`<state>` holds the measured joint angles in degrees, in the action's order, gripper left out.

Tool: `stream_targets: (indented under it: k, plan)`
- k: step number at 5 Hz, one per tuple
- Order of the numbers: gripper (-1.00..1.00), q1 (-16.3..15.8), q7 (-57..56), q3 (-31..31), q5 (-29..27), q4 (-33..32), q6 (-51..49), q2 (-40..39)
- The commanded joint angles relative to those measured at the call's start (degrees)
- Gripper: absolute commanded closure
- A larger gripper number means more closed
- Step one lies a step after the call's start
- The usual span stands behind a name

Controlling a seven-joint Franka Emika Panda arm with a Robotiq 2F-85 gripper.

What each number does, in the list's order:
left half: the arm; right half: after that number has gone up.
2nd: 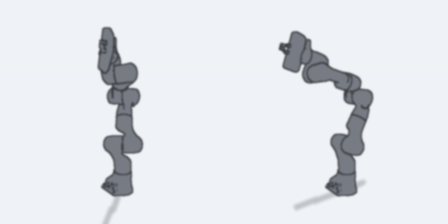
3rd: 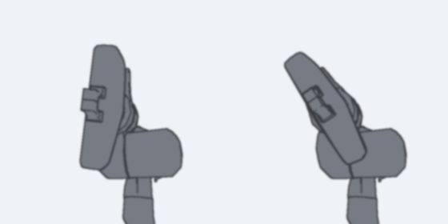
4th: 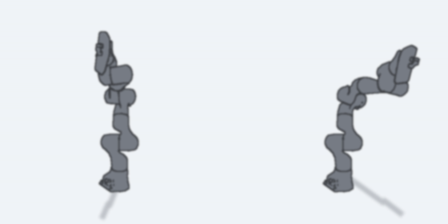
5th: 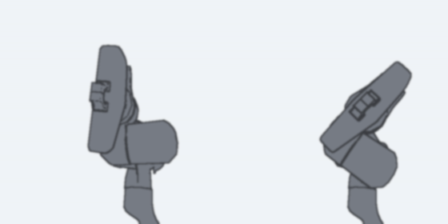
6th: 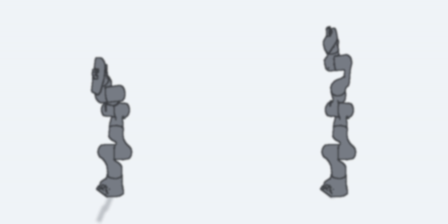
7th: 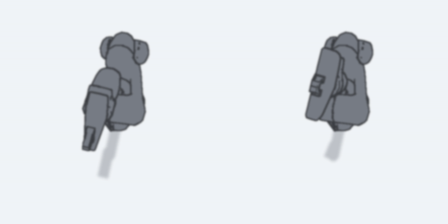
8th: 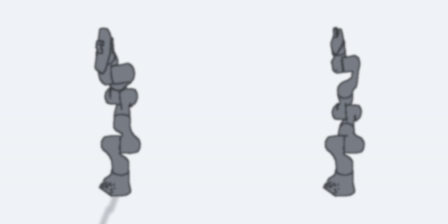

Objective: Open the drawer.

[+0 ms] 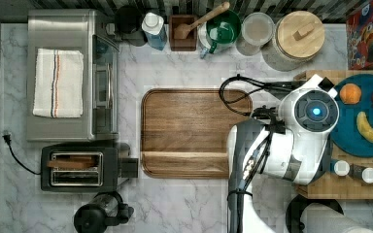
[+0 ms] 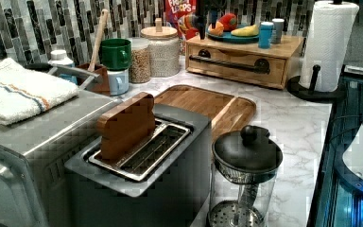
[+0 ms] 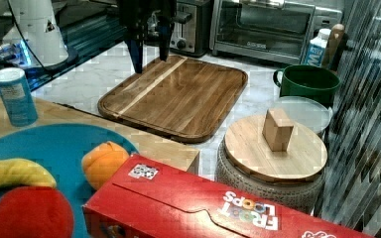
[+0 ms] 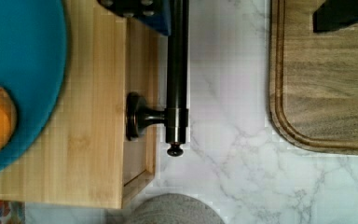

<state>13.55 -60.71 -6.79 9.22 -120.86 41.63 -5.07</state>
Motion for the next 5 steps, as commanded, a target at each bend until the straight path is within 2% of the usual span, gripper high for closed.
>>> stream_targets:
  k: [1, 2, 5]
  plan:
    - [-1.0, 1.69, -4.46, -1.73, -0.4, -0.64, 5.47, -5.65]
    - [-1.0, 2.15, -5.45, -1.9, -2.11, -2.3, 8.35, -6.79]
    - [-1.0, 3.27, -1.62, -0.62, -1.8, -7.74, 19.47, -10.06]
